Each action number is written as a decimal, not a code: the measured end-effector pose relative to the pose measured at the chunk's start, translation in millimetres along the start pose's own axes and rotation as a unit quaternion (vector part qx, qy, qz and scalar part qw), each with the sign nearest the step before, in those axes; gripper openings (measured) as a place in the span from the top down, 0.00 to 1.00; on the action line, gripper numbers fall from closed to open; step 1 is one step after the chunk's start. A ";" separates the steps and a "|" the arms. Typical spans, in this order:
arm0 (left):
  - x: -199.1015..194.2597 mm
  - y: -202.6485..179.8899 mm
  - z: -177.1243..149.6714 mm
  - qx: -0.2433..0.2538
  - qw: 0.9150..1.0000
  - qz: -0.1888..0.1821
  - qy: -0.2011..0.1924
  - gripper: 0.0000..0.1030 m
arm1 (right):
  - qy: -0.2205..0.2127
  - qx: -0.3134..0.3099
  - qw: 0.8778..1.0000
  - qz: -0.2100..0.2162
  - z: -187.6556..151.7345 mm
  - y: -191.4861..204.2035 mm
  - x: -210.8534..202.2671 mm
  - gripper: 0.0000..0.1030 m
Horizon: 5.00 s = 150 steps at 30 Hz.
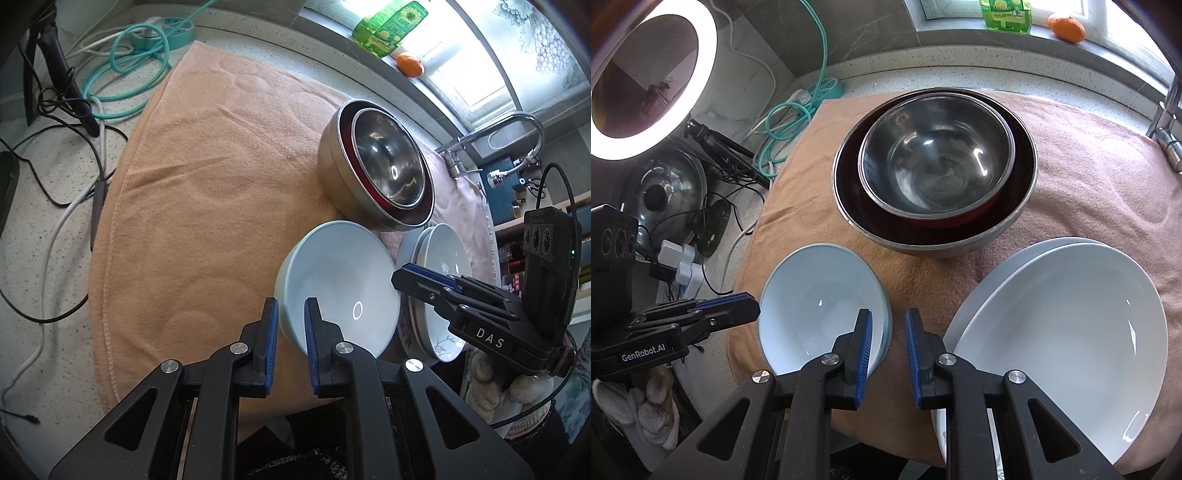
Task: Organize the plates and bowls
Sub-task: 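Move the right tool to the white bowl rim and close it, then lift the white bowl and carry it over the nested steel bowls, then lower the white bowl into the nested steel bowls with the right tool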
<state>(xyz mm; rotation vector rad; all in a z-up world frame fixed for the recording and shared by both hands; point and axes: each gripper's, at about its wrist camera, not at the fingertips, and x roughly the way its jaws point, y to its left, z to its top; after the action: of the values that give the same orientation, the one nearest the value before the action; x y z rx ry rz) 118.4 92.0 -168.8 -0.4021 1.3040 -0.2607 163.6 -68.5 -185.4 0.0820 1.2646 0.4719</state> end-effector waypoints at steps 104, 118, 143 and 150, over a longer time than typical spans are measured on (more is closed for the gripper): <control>-26.1 -58.8 107.8 0.108 0.992 0.022 -0.059 0.90 | -0.067 0.023 0.997 0.038 90.3 -6.6 -67.7 0.89; 16.4 -73.1 125.2 0.109 0.994 0.013 -0.017 0.90 | -0.059 0.063 0.996 -0.001 104.0 -54.2 -47.0 0.90; 40.1 -68.6 127.9 0.112 0.993 0.026 0.001 0.90 | -0.030 0.080 0.996 -0.016 106.4 -68.4 -15.8 0.90; 40.7 -68.3 128.7 0.111 0.993 0.025 0.003 0.90 | -0.030 0.076 0.996 -0.018 107.4 -68.8 -15.8 0.90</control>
<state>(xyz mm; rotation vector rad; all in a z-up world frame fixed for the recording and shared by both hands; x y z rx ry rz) 255.8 31.9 -148.3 -0.1794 1.2734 -0.3618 280.3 -115.5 -159.3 0.1994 1.2403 0.3385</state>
